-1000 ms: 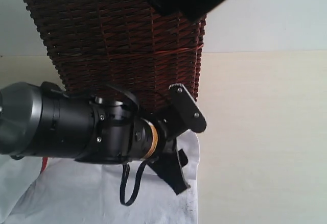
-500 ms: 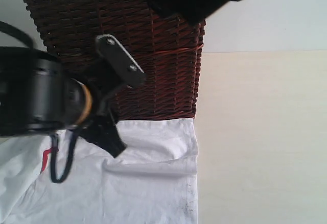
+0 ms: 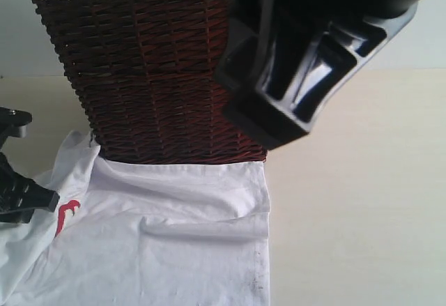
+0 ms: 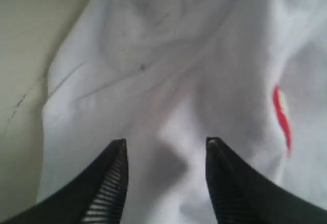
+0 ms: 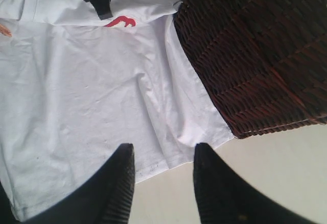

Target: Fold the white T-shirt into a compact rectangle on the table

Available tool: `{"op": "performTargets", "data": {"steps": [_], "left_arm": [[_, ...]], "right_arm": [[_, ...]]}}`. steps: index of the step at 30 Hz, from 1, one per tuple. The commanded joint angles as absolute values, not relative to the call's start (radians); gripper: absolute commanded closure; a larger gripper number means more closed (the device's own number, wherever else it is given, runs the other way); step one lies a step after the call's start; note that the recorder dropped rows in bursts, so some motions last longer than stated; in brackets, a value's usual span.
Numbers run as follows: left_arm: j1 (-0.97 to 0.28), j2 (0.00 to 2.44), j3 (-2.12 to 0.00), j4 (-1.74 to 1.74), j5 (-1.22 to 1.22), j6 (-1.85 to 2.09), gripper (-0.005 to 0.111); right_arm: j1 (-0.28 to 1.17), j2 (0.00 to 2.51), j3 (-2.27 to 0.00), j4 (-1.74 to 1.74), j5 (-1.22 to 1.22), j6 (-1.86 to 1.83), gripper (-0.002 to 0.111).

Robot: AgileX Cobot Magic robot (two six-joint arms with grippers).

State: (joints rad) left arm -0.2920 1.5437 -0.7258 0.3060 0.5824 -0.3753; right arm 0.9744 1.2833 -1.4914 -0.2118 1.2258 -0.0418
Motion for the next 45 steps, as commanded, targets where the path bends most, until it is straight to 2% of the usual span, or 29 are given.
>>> {"op": "performTargets", "data": {"steps": [1, 9, 12, 13, 24, 26, 29, 30, 32, 34, 37, 45], "left_arm": [[-0.228, 1.574, -0.721, 0.286, 0.430, -0.341, 0.060], [-0.183, 1.711, -0.735, 0.283, 0.411, -0.310, 0.062], [-0.183, 1.698, -0.749, 0.283, 0.396, -0.285, 0.101], [-0.183, 1.690, -0.760, 0.292, 0.399, -0.279, 0.106], [-0.183, 1.676, -0.799, 0.267, 0.415, -0.236, 0.107], [-0.183, 1.683, -0.805, 0.231, 0.467, -0.195, 0.101], [-0.170, 1.689, -0.847, 0.216, 0.603, -0.166, 0.073], [-0.157, 1.686, -0.865, 0.206, 0.669, -0.156, 0.057], [-0.130, 1.686, -0.892, 0.174, 0.781, -0.091, 0.041], [-0.088, 1.686, -0.894, 0.098, 0.868, 0.011, 0.041], [-0.037, 1.686, -0.875, -0.051, 0.873, 0.117, 0.049], [-0.030, 1.688, -0.850, -0.142, 0.888, 0.228, 0.052]], "right_arm": [[0.970, 1.279, -1.488, -0.213, 1.221, -0.052, 0.071], [0.970, 1.279, -1.488, -0.205, 1.221, -0.052, 0.071], [0.970, 1.279, -1.488, -0.205, 1.221, -0.052, 0.071], [0.970, 1.279, -1.488, -0.205, 1.221, -0.052, 0.071], [0.970, 1.279, -1.488, -0.205, 1.221, -0.052, 0.071], [0.970, 1.279, -1.488, -0.202, 1.221, -0.052, 0.071], [0.970, 1.279, -1.488, -0.198, 1.221, -0.052, 0.071], [0.970, 1.279, -1.488, -0.196, 1.221, -0.052, 0.071], [0.970, 1.279, -1.488, -0.192, 1.221, -0.052, 0.071], [0.970, 1.279, -1.488, -0.190, 1.221, -0.052, 0.071], [0.970, 1.279, -1.488, -0.190, 1.221, -0.052, 0.071], [0.970, 1.279, -1.446, -0.190, 1.221, -0.059, 0.071]]}}
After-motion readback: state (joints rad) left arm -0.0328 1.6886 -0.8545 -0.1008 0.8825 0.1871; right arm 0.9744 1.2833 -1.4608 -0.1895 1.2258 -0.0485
